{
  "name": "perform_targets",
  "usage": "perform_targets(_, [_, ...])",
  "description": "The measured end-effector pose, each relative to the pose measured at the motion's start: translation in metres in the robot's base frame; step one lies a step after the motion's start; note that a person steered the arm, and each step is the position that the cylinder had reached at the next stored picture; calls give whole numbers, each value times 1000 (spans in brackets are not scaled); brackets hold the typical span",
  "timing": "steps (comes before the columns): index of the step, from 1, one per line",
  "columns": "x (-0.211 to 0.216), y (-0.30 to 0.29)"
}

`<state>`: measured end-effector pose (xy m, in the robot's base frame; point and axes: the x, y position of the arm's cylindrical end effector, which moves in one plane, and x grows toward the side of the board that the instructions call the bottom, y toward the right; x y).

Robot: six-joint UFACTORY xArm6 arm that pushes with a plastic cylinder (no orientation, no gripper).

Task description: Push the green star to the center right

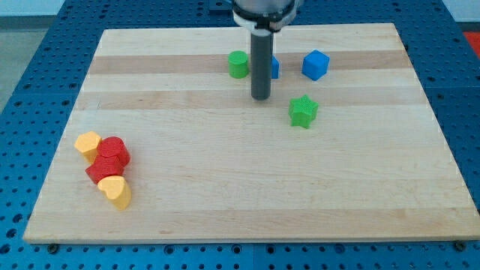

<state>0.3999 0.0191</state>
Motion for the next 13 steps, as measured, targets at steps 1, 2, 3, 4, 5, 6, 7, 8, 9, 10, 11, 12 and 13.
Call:
perform_targets(1, [15,1])
perform_targets(2, [29,4])
perform_targets(3, [32,9])
perform_targets(4, [32,29])
perform_targets(5, [32,72])
perform_targets(6, [31,93])
perform_targets(7, [44,93])
perform_targets(8, [55,93])
perform_targets(9, [55,107])
perform_targets(10, [56,141])
perform_targets(11, [56,142])
perform_targets(12, [51,138])
perform_targets(13, [32,121])
